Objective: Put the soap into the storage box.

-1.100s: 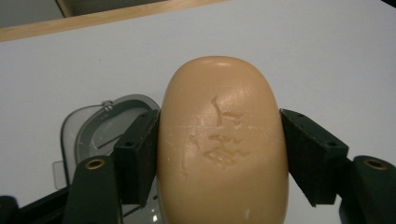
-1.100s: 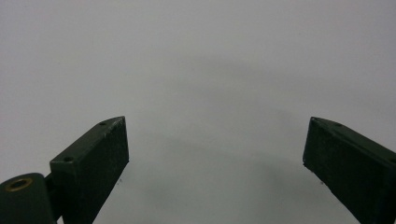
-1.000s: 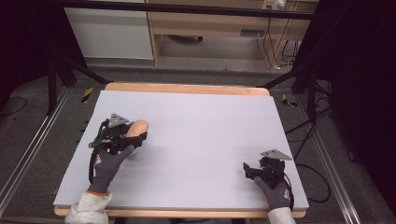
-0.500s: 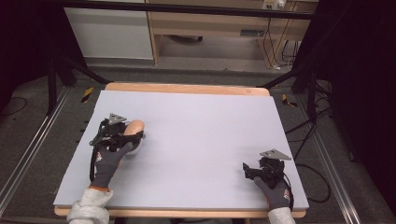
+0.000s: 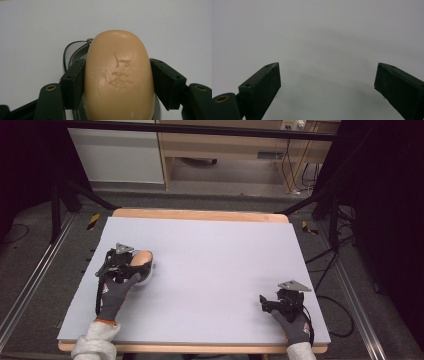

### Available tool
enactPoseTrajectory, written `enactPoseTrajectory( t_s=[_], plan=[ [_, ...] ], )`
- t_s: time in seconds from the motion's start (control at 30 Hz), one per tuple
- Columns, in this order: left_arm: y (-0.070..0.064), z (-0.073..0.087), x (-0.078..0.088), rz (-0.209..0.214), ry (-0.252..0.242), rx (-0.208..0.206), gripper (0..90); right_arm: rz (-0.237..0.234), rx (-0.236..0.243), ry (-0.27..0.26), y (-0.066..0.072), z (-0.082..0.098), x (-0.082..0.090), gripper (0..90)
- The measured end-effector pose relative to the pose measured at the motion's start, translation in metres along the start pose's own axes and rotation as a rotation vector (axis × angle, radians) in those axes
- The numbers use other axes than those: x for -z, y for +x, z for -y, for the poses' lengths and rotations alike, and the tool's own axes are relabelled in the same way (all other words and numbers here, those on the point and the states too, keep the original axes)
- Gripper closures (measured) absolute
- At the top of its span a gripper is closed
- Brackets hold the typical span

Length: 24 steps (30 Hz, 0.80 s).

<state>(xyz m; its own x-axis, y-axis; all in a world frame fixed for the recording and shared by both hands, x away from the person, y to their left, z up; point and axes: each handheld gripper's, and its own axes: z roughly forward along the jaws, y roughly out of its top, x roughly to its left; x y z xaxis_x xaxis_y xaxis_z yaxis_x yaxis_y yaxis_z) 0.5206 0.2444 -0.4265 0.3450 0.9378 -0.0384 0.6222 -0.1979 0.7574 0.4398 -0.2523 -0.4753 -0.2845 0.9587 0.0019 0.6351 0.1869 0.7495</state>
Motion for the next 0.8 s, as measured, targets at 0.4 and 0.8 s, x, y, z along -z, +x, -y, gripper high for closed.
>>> enactPoseTrajectory(
  t_s=[0.4,0.8],
  plan=[
    [0.0027,0.0041,-0.0041,-0.012,-0.002,0.013,31.8,-0.002,-0.006,0.001,0.0001,-0.0001,0.0001,6.9],
    [0.0043,0.0040,-0.0047,0.002,0.005,0.031,30.8,0.000,0.005,0.001,0.0002,-0.0001,-0.0002,6.8]
  ],
)
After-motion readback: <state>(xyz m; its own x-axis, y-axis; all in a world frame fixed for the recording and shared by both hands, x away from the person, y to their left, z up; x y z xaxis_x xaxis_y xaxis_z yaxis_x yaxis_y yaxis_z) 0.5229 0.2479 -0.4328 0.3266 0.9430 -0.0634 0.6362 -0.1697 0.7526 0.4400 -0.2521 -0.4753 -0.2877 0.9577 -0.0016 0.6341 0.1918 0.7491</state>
